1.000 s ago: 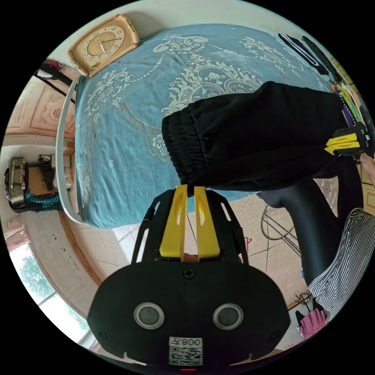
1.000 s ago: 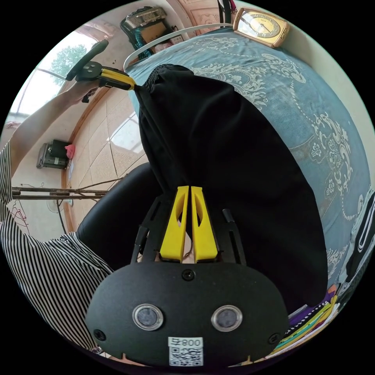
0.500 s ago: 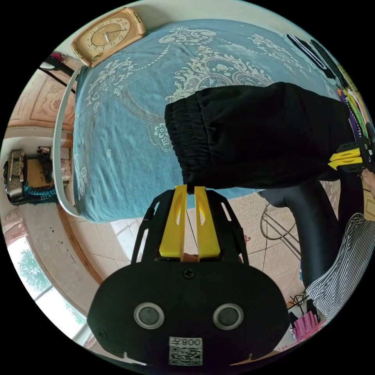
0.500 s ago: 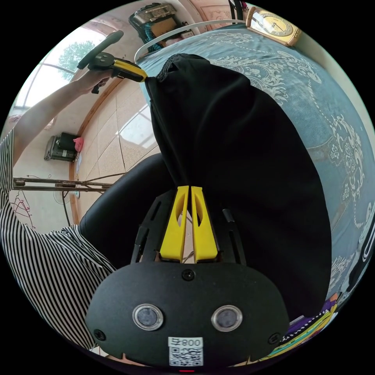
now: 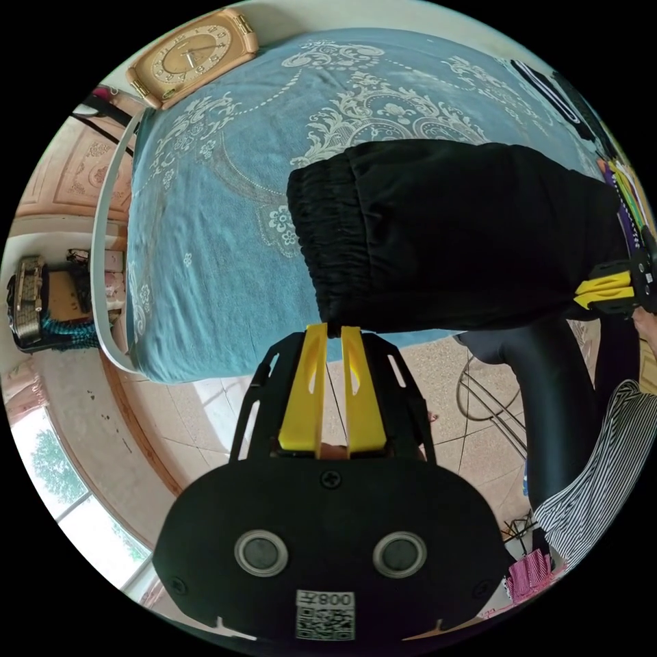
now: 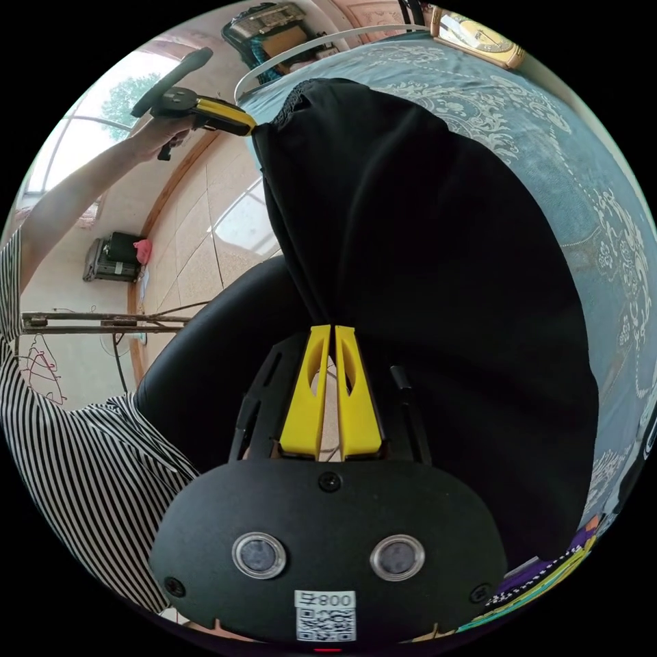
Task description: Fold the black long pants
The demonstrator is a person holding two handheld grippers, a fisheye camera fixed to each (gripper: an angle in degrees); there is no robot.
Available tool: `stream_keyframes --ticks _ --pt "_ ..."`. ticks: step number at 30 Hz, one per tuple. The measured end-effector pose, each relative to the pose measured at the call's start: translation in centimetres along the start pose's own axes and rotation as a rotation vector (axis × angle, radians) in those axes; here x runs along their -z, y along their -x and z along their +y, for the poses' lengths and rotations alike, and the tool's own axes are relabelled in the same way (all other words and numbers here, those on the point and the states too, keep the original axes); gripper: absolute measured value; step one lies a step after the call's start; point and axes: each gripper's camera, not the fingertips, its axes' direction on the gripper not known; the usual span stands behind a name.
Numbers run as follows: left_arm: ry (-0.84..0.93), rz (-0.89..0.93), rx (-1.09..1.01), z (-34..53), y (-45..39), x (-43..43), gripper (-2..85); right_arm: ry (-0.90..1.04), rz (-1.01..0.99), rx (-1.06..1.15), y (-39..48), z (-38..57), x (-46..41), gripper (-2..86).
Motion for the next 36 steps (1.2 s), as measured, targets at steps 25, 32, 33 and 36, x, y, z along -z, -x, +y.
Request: stream_keyframes --ticks 25,32,33,36 --pt "-0.194 0.3 0.123 5.7 -6.0 -1.0 0.1 -0.119 -0.169 -0.136 -9.1 9.8 -8.0 1.4" --pt "-0.34 0.411 0.186 4.4 -4.1 2.6 0.2 -0.195 -0.273 -0.209 -13.8 14.8 -8.6 0.4" --pt "-0.348 0.429 0.189 4.0 -4.1 2.9 0.2 -0.213 -0.271 -0.217 -14.6 15.4 -8.4 0.3" --pt "-0.401 0.519 0.132 2.0 -6.0 4.2 0.4 -0.246 -0.231 -0.246 -17.0 17.3 -8.1 0.2"
